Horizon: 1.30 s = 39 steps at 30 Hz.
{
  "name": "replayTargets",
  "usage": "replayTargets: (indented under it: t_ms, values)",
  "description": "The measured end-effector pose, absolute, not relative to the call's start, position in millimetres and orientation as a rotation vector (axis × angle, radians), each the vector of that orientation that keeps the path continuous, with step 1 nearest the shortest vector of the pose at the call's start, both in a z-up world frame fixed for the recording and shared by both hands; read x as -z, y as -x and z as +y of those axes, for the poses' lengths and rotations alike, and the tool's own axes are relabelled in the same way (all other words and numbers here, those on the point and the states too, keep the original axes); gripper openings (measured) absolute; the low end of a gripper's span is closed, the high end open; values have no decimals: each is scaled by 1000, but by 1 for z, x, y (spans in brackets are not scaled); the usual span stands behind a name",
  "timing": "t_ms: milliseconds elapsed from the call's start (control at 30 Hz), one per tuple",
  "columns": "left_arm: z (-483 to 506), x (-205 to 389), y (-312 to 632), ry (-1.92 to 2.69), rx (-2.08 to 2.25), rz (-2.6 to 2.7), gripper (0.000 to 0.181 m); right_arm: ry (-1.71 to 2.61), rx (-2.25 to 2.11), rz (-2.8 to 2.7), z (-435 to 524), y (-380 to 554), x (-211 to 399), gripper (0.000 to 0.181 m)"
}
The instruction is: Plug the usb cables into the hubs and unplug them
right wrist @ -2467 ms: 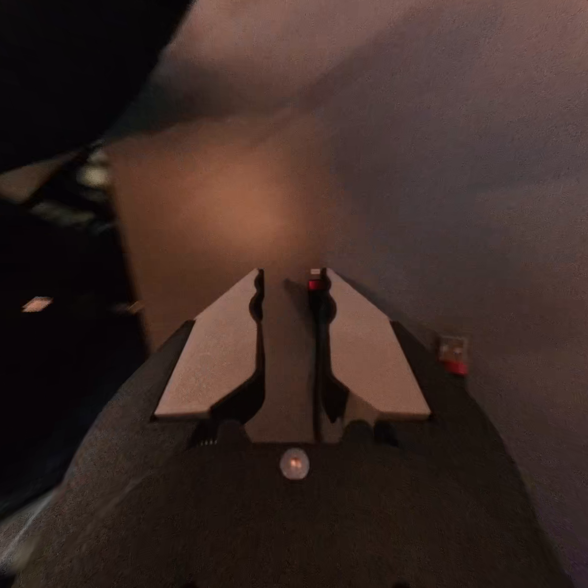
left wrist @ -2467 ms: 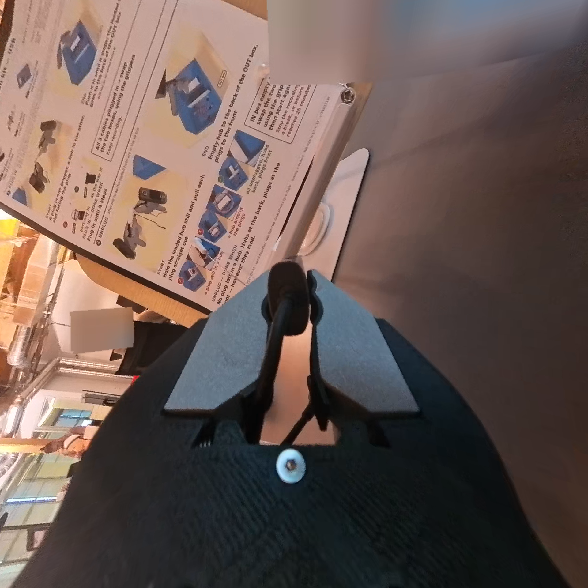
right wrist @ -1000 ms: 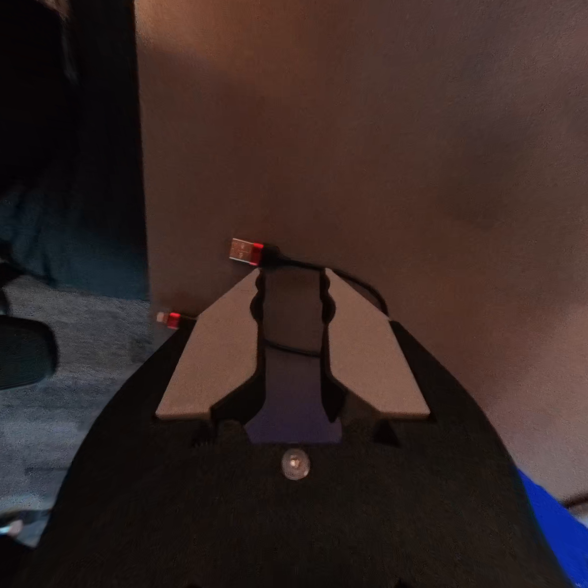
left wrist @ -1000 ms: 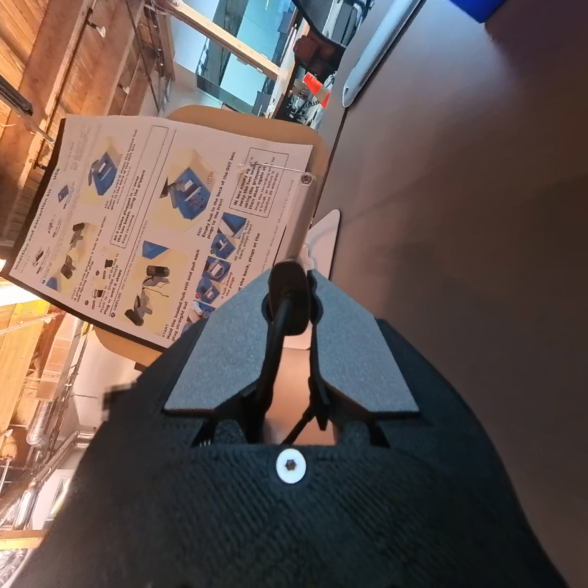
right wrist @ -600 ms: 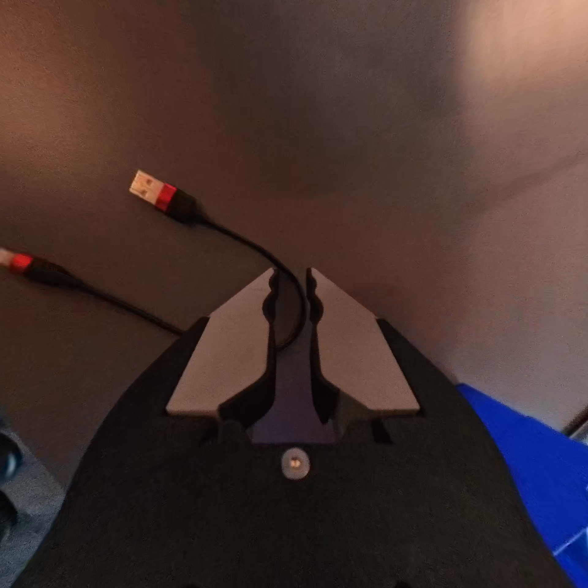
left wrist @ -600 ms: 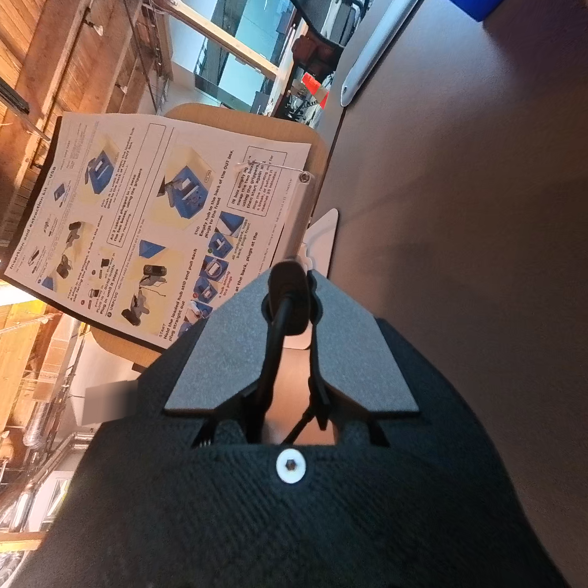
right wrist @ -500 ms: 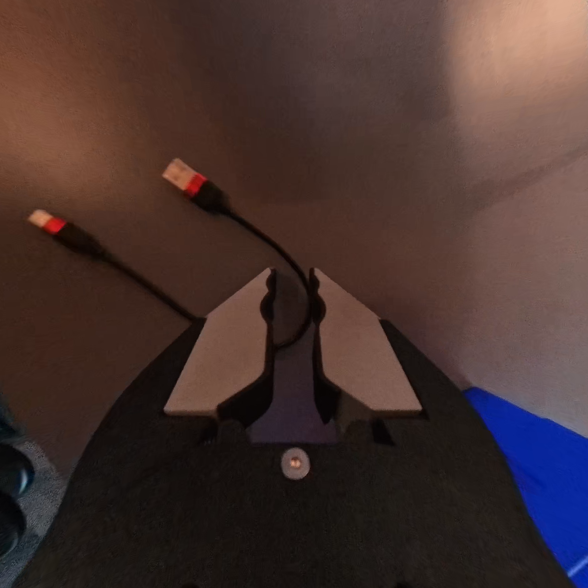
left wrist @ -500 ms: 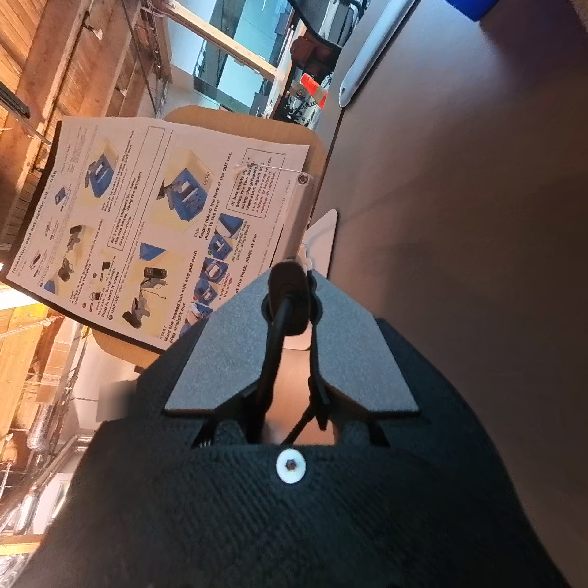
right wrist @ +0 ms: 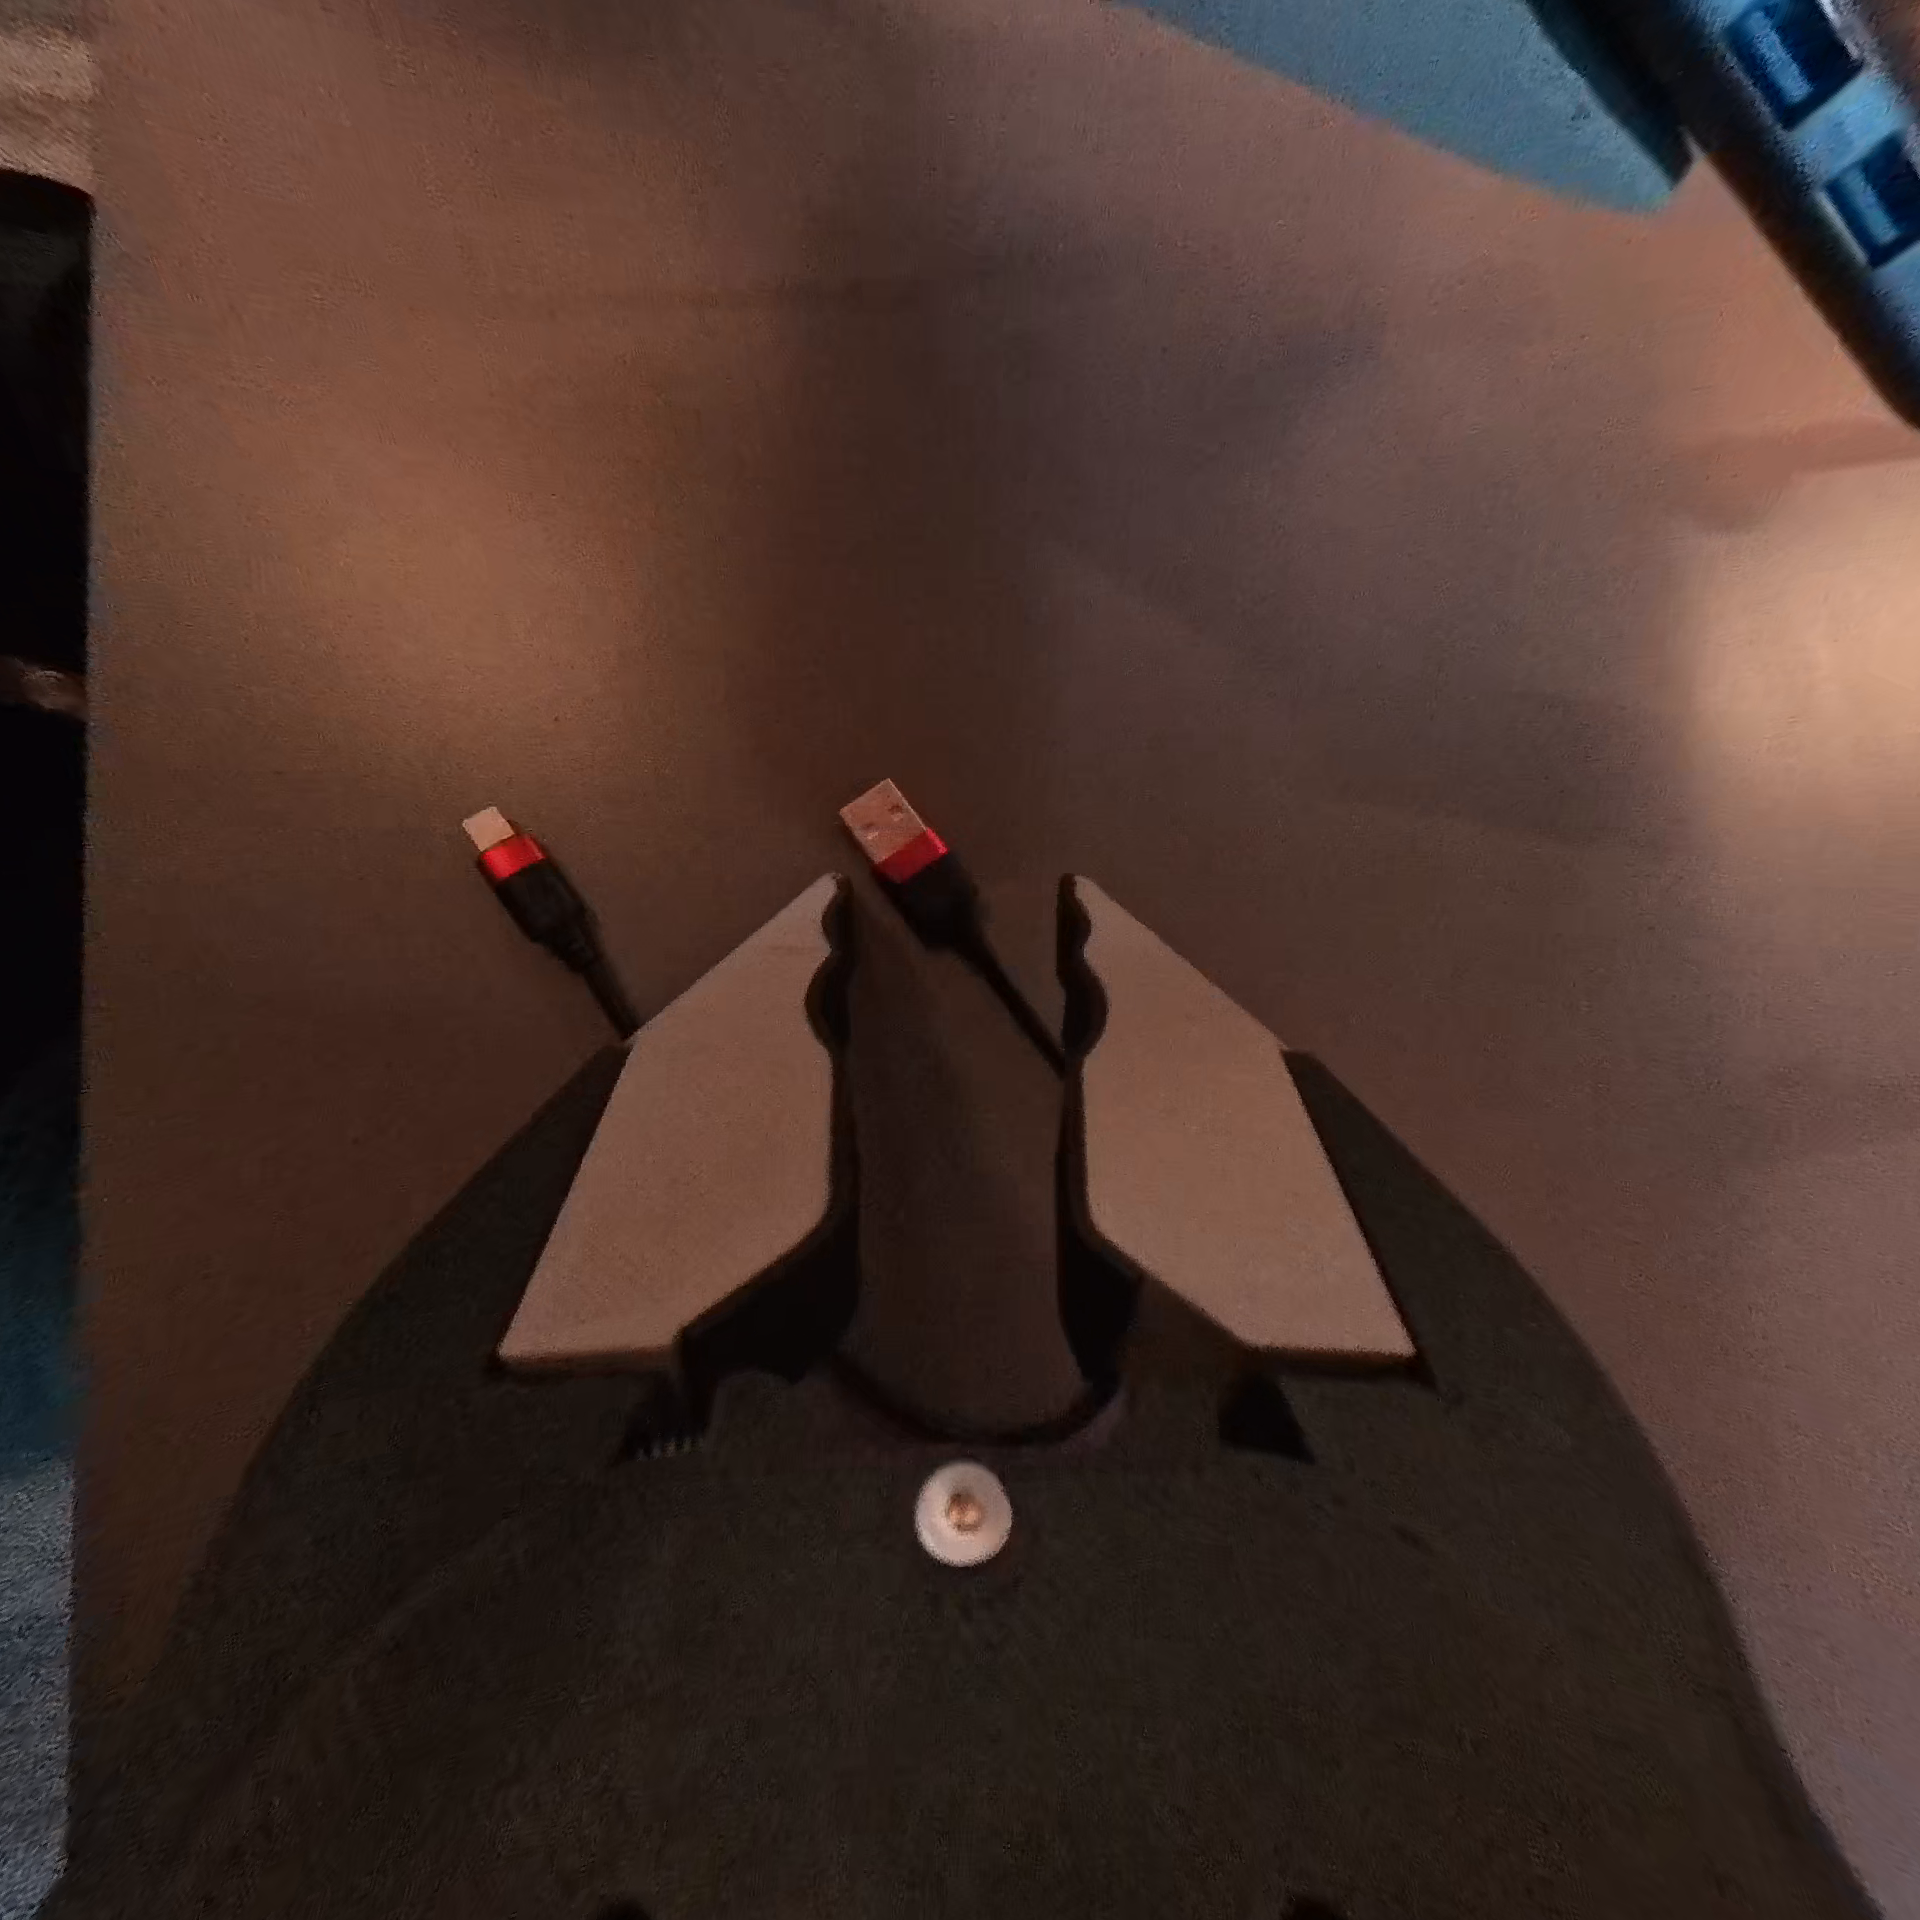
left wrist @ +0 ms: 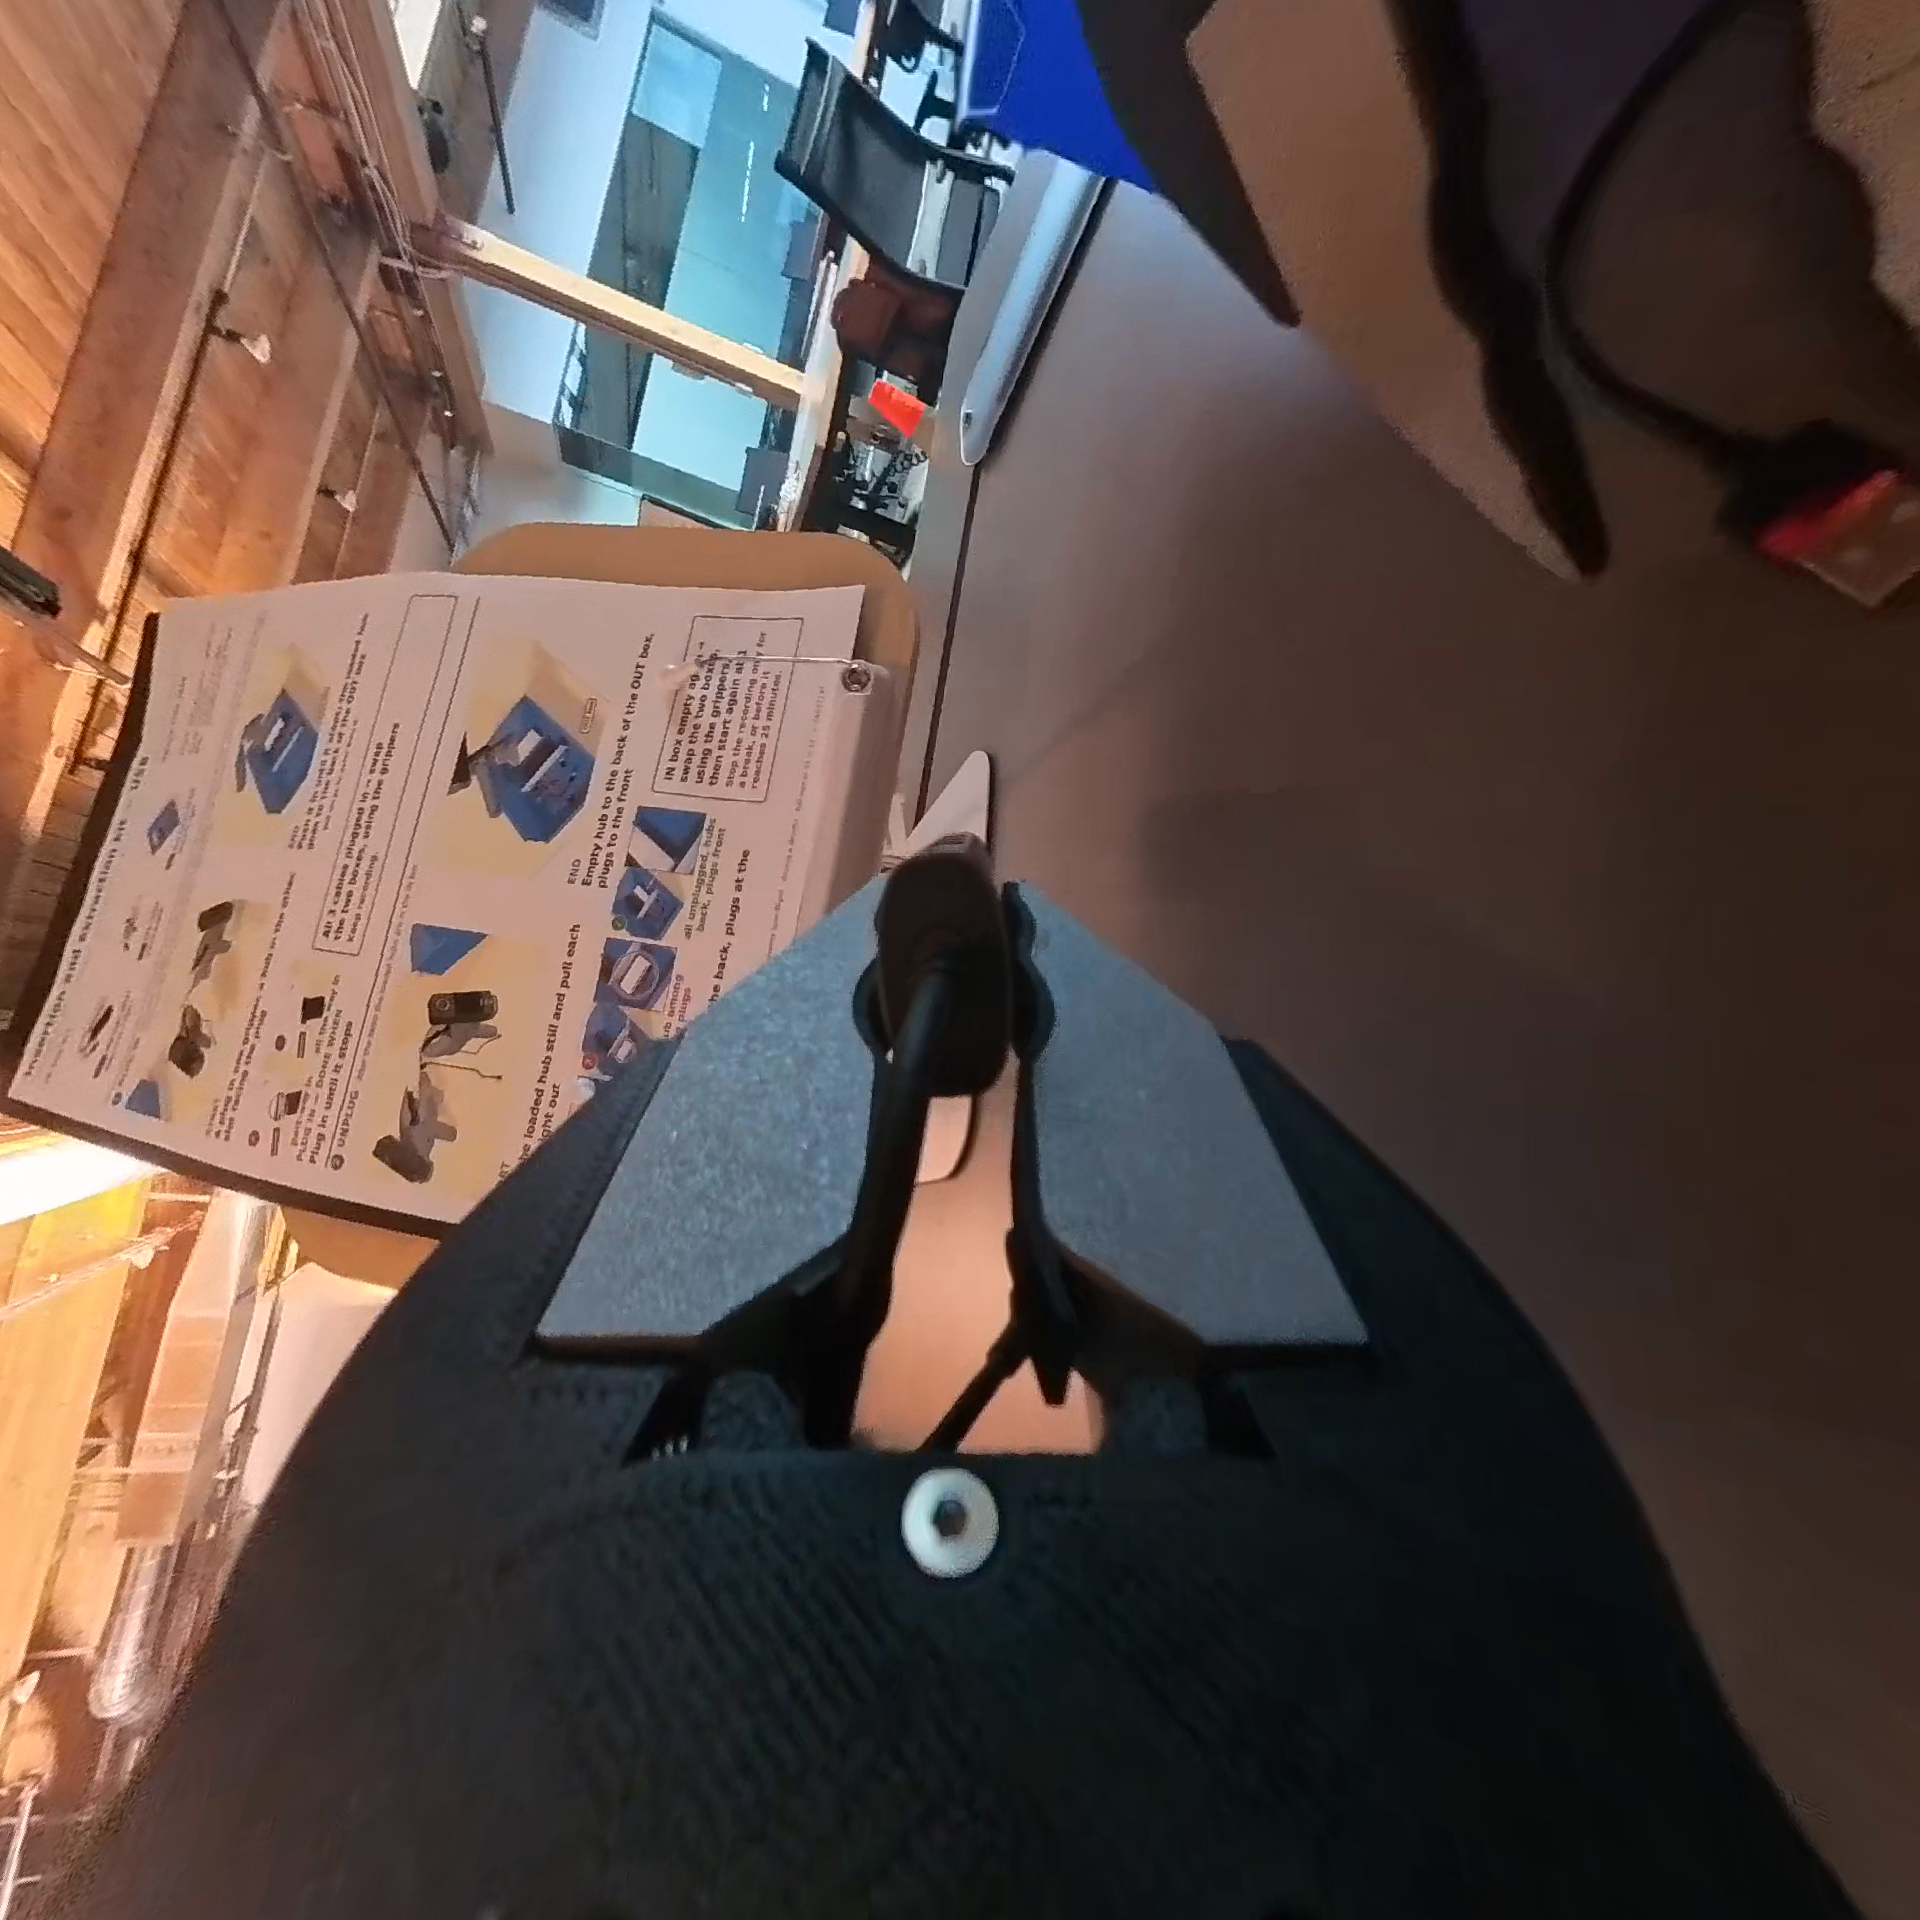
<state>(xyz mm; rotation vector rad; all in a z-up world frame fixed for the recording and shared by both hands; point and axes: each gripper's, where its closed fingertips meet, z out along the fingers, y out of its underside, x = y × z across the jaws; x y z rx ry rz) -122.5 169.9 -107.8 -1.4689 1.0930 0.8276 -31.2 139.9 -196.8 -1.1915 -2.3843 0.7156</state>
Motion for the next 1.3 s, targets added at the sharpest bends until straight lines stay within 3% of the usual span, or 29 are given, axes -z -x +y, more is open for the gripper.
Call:
replayTargets:
  t_ms: [133, 767, 1067, 1300]
  values:
    - [170, 112, 120, 1484, -817, 1113, 15, 1150, -858, -2410, 135, 34, 198, 17]
    - [185, 134, 126, 1506, -972, 1166, 14, 1581, -1154, -1791, 183, 82, 154, 13]
    - [190, 142, 118, 1432, -1125, 1246, 15, 1542, -1128, -1786, 182, 80, 147, 14]
    - [187, 121, 120, 1451, -1004, 1097, 14, 1292, -1454, -1834, 157, 67, 118, 13]
